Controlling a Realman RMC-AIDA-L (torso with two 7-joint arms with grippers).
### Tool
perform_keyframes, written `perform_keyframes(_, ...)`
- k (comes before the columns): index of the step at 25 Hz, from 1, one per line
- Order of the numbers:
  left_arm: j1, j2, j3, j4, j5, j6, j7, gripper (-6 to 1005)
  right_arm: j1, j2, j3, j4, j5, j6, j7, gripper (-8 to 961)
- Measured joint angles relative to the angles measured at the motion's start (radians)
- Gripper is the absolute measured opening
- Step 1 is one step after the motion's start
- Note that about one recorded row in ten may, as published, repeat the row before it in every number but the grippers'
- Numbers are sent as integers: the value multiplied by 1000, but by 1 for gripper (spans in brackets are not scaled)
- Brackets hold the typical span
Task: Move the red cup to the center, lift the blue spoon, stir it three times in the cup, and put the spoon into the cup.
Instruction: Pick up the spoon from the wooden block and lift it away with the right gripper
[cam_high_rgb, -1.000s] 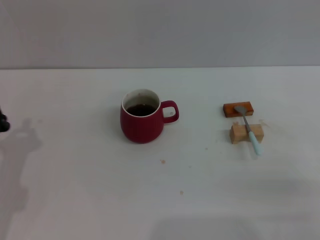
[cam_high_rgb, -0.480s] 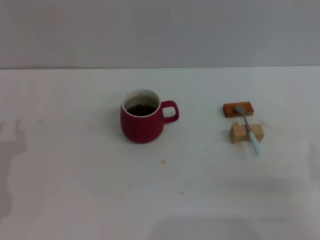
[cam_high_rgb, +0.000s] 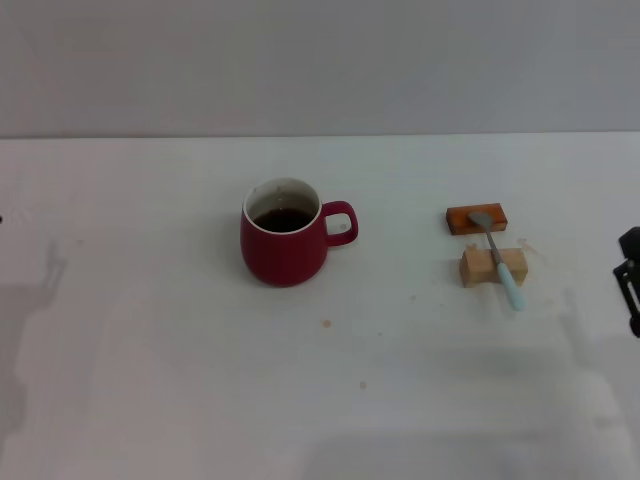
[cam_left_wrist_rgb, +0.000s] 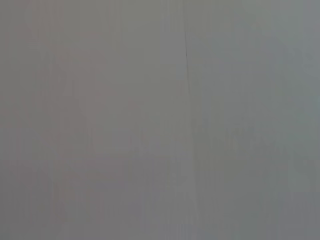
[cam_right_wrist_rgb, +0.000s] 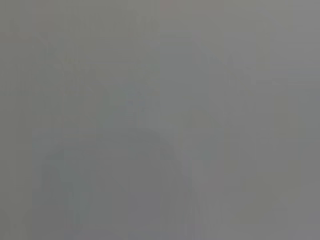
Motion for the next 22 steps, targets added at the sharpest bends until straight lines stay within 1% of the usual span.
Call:
perform_keyframes(3, -2, 0, 0, 1, 0, -7, 0, 859, 6, 2, -8, -8, 0, 28, 0, 685)
perform_keyframes(5, -3, 0, 0, 5, 0, -14, 0, 859, 10, 4, -25, -16, 3, 64, 0, 685)
perform_keyframes(14, -4, 0, 0, 11, 0, -33, -7, 860, 1, 5, -34, -1, 5, 109, 6, 684)
perform_keyframes(20, -2, -1, 6, 10, 0, -38, -8, 860, 26, 2, -34, 3, 7, 210, 21, 684)
perform_keyframes(22, -4, -1, 8, 10, 0, -39, -8, 860, 32, 2, -35, 3, 7, 224, 21, 685)
